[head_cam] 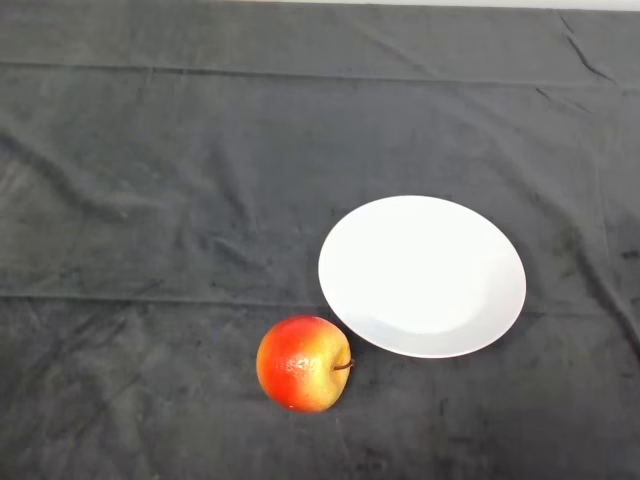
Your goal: Move the apple to the plate
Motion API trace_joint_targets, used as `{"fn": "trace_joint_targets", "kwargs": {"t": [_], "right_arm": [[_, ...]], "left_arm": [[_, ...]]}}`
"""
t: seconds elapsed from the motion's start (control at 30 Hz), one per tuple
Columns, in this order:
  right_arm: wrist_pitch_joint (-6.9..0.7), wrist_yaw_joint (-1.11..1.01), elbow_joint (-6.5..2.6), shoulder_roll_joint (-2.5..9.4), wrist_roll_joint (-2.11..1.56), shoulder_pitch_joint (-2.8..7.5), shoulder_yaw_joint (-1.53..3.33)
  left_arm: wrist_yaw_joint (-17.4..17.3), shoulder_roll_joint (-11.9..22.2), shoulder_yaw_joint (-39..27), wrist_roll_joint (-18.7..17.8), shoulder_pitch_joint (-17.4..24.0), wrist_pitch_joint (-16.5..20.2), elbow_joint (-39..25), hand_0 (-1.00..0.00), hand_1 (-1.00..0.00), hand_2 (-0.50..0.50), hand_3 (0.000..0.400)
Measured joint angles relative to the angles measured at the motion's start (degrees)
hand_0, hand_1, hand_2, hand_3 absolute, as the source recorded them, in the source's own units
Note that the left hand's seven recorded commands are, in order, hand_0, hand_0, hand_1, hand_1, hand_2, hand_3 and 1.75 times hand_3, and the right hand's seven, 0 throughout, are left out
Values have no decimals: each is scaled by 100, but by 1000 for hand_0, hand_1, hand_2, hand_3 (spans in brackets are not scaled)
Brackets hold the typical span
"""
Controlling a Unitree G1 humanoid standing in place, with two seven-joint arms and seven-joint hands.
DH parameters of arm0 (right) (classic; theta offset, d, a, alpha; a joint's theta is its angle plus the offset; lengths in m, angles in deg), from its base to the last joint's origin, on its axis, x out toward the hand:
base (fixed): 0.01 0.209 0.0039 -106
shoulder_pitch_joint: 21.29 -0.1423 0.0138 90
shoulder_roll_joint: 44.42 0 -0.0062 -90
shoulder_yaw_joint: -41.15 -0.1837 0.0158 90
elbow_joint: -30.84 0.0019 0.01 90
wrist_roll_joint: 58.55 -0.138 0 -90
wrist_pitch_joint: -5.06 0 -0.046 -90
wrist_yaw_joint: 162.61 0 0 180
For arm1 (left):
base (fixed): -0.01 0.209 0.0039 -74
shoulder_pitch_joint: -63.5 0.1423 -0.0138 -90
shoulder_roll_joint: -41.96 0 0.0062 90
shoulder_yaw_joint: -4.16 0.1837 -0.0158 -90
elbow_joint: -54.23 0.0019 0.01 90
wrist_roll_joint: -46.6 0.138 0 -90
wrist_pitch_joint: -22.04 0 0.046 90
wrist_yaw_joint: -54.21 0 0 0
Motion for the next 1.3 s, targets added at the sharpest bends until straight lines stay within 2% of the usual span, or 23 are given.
{"fn": "trace_joint_targets", "kwargs": {"t": [0.77, 1.13, 1.3], "right_arm": [[0, 0, 0, 0, 0, 0, 0], [0, -1, 0, 0, 0, 0, 0], [0, -1, 0, 0, 0, 0, 0]], "left_arm": [[-54, 0, -15, 8, -26, -6, 0, 0, 0, 0, 0], [-57, -10, 72, 379, -334, -210, 1, 0, 0, 0, 0], [-58, -132, 213, 622, -417, -218, -30, 0, 0, 0, 0]]}}
